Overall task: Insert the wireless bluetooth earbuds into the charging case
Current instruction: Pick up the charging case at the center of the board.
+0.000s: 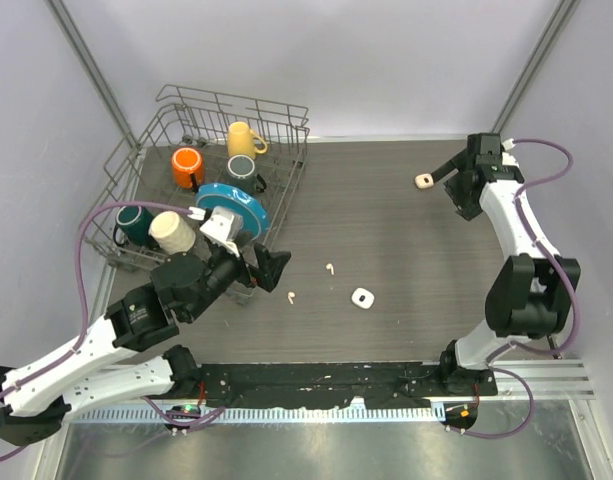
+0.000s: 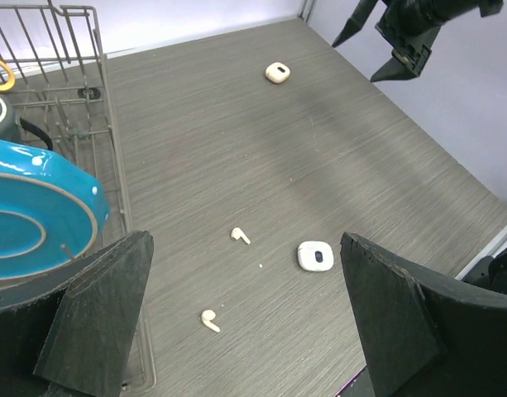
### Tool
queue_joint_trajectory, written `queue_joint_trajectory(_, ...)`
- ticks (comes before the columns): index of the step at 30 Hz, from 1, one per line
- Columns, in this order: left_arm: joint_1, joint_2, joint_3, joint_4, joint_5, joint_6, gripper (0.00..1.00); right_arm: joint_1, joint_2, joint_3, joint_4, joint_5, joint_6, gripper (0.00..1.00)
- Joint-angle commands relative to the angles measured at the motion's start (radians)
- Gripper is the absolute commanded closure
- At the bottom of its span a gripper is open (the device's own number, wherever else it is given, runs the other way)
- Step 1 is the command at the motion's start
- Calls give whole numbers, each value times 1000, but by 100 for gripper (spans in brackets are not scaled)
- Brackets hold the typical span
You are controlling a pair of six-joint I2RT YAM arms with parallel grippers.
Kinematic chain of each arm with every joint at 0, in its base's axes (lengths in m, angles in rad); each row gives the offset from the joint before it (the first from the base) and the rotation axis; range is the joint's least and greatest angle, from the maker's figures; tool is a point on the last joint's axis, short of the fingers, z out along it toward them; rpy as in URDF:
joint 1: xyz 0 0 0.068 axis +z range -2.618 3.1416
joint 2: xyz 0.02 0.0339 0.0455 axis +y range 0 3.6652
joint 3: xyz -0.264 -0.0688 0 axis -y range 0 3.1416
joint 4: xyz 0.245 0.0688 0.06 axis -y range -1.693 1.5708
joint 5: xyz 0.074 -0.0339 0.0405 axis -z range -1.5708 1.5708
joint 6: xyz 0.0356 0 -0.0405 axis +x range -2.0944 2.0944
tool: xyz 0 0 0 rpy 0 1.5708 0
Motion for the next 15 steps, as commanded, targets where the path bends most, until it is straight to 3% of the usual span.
queue_joint_trajectory(1,3,-27,4,13,-15,31,0,-11,80,143,-3,61,57,4)
queue_joint_trajectory(7,4,-25,19,6,-59,97,0,-17,292,346,-42,67,100,7)
queue_joint_trajectory(15,4,39,33,-10,-86,115,0,-17,631,758,-218,95,105,11)
